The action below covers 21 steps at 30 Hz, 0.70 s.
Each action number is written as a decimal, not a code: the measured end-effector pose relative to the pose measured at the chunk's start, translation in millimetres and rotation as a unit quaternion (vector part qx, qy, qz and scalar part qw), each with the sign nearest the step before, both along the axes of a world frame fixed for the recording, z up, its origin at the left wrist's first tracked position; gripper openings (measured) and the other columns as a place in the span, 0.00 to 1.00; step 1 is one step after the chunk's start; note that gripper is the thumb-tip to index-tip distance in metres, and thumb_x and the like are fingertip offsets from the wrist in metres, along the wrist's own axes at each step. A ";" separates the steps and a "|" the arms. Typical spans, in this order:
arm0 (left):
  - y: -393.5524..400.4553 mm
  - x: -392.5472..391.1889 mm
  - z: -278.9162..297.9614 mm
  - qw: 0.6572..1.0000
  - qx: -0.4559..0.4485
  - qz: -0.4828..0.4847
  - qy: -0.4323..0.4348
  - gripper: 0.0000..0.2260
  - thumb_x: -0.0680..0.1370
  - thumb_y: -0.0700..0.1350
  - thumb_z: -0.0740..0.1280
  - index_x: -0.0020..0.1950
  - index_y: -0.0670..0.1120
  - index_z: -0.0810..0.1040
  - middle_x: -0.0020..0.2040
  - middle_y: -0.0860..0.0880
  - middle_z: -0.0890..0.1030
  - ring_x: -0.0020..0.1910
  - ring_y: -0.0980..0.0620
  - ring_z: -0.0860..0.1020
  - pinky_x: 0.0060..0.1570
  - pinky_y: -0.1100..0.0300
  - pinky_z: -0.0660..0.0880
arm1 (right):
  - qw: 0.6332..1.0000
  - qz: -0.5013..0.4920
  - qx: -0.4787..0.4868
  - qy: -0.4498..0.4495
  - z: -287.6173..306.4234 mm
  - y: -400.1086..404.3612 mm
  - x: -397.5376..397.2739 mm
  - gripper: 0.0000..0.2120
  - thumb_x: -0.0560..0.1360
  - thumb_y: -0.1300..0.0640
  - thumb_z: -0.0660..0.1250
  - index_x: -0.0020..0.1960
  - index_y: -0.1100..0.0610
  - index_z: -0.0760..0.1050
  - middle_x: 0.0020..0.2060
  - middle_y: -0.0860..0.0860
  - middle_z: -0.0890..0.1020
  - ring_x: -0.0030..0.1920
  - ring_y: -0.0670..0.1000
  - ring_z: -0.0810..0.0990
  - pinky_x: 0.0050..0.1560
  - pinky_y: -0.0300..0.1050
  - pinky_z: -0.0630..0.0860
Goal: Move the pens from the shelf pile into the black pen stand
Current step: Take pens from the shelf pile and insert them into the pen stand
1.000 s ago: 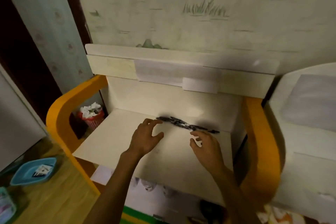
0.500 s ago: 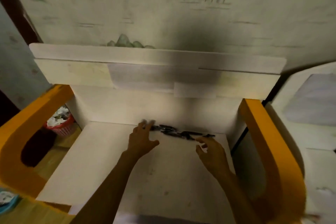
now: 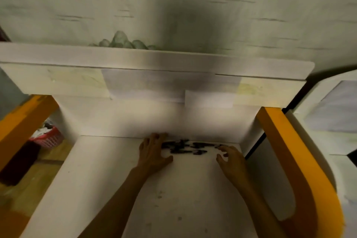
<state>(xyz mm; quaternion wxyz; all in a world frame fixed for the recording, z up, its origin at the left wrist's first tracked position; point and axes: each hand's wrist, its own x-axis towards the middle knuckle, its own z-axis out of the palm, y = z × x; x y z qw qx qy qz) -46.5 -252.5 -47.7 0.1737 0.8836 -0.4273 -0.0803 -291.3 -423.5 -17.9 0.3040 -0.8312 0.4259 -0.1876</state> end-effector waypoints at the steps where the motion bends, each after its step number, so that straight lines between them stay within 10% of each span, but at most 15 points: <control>1: -2.4 -0.9 1.0 1.000 -0.002 -0.010 -0.005 0.42 0.64 0.67 0.67 0.77 0.60 0.59 0.70 0.50 0.64 0.67 0.44 0.64 0.66 0.48 0.65 | 1.000 0.000 -0.001 -0.001 -0.4 -0.9 0.7 0.15 0.76 0.56 0.69 0.62 0.52 0.78 0.60 0.51 0.79 0.49 0.49 0.79 0.47 0.40 0.72; 16: -62.5 -33.2 10.9 0.980 0.151 -0.126 -0.005 0.40 0.71 0.63 0.67 0.75 0.42 0.62 0.75 0.42 0.62 0.75 0.41 0.60 0.71 0.47 0.60 | 0.999 -0.010 -0.006 -0.035 9.5 -11.8 -11.8 0.14 0.75 0.59 0.70 0.59 0.50 0.79 0.55 0.48 0.78 0.47 0.47 0.78 0.44 0.40 0.73; 21: -50.4 -38.0 8.2 0.988 0.103 -0.117 -0.022 0.22 0.76 0.57 0.62 0.63 0.44 0.72 0.62 0.43 0.74 0.62 0.42 0.72 0.59 0.53 0.68 | 0.999 -0.018 -0.007 -0.031 11.3 -12.5 -14.5 0.14 0.75 0.58 0.70 0.60 0.50 0.79 0.56 0.48 0.78 0.47 0.45 0.76 0.42 0.35 0.69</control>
